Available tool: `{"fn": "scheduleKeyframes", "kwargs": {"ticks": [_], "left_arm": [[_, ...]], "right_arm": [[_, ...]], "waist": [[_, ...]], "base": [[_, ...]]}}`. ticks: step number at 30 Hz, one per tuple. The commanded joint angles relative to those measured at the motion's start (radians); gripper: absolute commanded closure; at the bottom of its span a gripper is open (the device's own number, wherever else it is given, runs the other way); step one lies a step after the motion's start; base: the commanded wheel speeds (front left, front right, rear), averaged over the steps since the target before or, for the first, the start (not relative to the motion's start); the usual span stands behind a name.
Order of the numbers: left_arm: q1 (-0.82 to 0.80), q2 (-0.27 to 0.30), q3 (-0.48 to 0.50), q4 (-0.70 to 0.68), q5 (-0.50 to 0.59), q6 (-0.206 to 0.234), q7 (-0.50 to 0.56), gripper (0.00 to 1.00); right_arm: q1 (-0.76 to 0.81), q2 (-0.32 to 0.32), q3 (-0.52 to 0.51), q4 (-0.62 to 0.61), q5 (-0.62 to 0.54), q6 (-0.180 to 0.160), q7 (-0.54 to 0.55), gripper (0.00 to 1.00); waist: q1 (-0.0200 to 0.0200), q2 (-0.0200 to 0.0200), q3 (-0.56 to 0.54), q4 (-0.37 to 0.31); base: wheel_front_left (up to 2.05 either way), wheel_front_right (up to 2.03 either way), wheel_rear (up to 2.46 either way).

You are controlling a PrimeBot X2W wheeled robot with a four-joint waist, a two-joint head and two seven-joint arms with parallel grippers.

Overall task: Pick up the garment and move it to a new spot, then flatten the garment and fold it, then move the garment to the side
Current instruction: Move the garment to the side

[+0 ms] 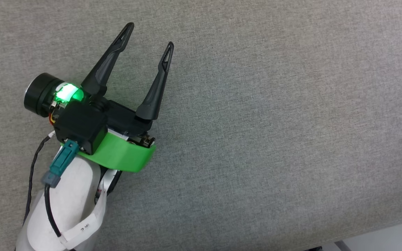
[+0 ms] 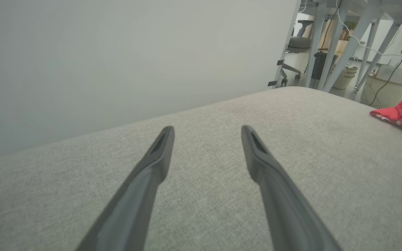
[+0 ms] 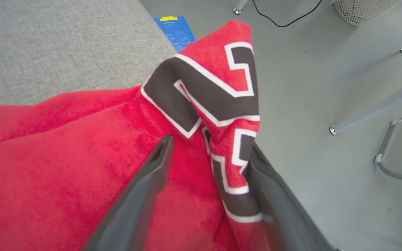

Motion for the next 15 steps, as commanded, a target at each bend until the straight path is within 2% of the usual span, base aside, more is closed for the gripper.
{"fn": "scheduleKeyframes", "kwargs": {"ticks": [1,8,15], "left_arm": [[-0.015,-0.002,-0.002,0.010,-0.006,0.000,-0.011,0.00],[0.026,-0.026,-0.007,0.074,-0.023,0.017,-0.044,0.00],[0.115,-0.051,0.024,0.147,-0.047,0.065,-0.068,0.00]], "right_arm": [[-0.012,-0.005,-0.012,0.014,-0.021,-0.001,-0.025,0.00],[0.005,-0.029,-0.070,0.029,-0.125,-0.001,-0.169,0.00],[0.092,0.012,-0.021,-0.037,-0.082,-0.001,-0.300,0.00]], "waist": [[-0.0002,-0.0001,-0.020,0.015],[-0.0002,-0.0001,-0.127,0.049],[-0.0002,-0.0001,-0.260,0.088]], "base": [[0.00,0.00,0.00],[0.00,0.00,0.00],[0.00,0.00,0.00]]}}
